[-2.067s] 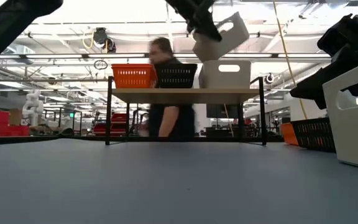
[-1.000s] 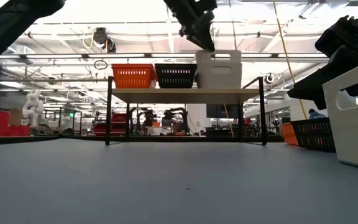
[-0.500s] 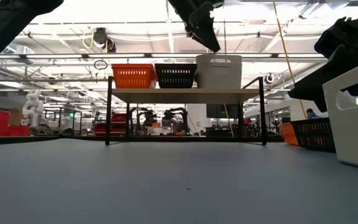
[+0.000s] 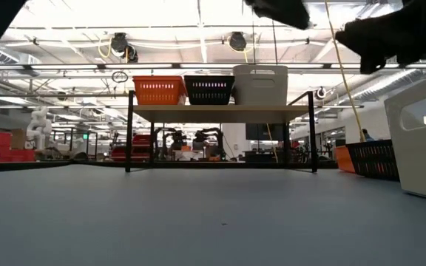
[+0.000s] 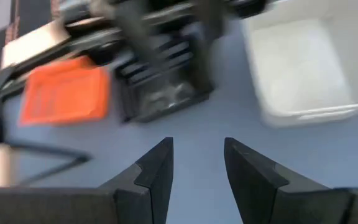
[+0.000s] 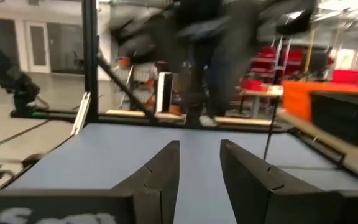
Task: Stack baskets on shelf by color
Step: Stack the orange bin on top of the other orange bins on the shelf
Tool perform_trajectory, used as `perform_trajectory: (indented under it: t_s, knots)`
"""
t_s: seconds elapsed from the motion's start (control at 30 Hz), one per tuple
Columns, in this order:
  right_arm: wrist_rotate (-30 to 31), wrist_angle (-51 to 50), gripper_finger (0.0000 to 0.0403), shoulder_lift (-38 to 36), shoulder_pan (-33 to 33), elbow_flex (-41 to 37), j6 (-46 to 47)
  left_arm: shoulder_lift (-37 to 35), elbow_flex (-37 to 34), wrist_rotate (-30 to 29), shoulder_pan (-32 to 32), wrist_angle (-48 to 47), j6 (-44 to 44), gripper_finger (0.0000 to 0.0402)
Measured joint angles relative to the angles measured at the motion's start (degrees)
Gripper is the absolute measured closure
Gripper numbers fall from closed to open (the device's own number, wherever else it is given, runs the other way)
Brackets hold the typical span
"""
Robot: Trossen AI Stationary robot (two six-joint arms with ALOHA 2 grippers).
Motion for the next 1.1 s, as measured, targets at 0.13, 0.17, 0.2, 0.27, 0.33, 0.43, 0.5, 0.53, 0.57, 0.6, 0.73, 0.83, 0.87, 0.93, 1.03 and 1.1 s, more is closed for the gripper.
perform_trajectory:
  t_s: [0.13,0.17,0.2,0.27,0.33,0.43,0.5,0.53,0.57,0.6,0.73,0.83,0.87,0.93,1.03,1.1]
  knots:
    - [10.8,-2.8,0.0294,-2.4,0.0,0.0,0.3,0.0,-7.8,-4.3,-3.5,15.2,-3.9,0.0256]
    - [13.8,-3.6,0.0294,-3.0,0.0,0.0,0.3,0.0,-10.1,-5.3,-4.0,20.8,-4.9,0.0256]
    - [16.9,-4.3,0.0294,-3.8,0.0,0.0,-0.1,0.0,-12.4,-5.8,-4.2,26.8,-5.5,0.0256]
    - [22.6,-4.1,0.0294,-5.4,0.0,0.0,-2.2,0.0,-16.9,-5.9,-4.2,36.4,-6.2,0.0256]
    - [28.5,-4.3,0.0294,-7.2,0.0,0.3,-5.5,0.0,-20.7,-6.0,-3.8,43.5,-6.3,0.0256]
    - [36.9,-4.1,0.0294,-10.1,0.0,2.0,-12.7,0.0,-24.7,-6.2,-2.2,48.8,-6.8,0.0256]
    - [43.1,-4.1,0.0294,-11.8,0.0,3.7,-19.4,0.0,-26.2,-7.1,-0.9,48.8,-7.3,0.0256]
    - [46.5,-4.1,0.0294,-12.5,0.0,4.8,-23.1,0.0,-26.8,-7.1,-0.2,48.6,-7.3,0.0256]
    - [49.6,-4.1,0.0294,-13.2,0.0,5.8,-26.7,0.0,-27.6,-7.2,0.4,48.7,-7.0,0.0256]
    - [52.8,-4.1,0.0294,-13.6,0.0,6.8,-30.1,0.0,-28.3,-7.2,1.1,48.9,-6.3,0.0256]
    - [59.2,-4.0,0.0294,-14.8,0.0,8.3,-36.3,0.0,-30.7,-7.2,3.6,49.0,-3.0,0.0256]
    - [58.1,-4.1,0.0294,-14.9,0.0,7.5,-34.6,0.4,-33.4,-7.1,5.2,54.8,-3.2,0.0256]
    - [57.9,-4.2,0.0294,-14.8,0.0,7.1,-33.8,0.5,-34.7,-7.0,5.6,56.7,-3.3,0.0256]
    - [57.8,-4.2,0.0294,-14.8,-0.1,6.3,-33.0,0.8,-37.7,-6.7,6.2,61.0,-2.1,0.0256]
    - [57.6,-4.1,0.0294,-14.8,-1.1,5.7,-35.3,0.8,-41.8,-6.0,6.8,68.8,2.7,0.0256]
    - [55.6,-2.9,0.0294,-14.8,-2.6,5.7,-37.2,0.8,-42.9,-5.7,7.1,73.2,4.2,0.0256]
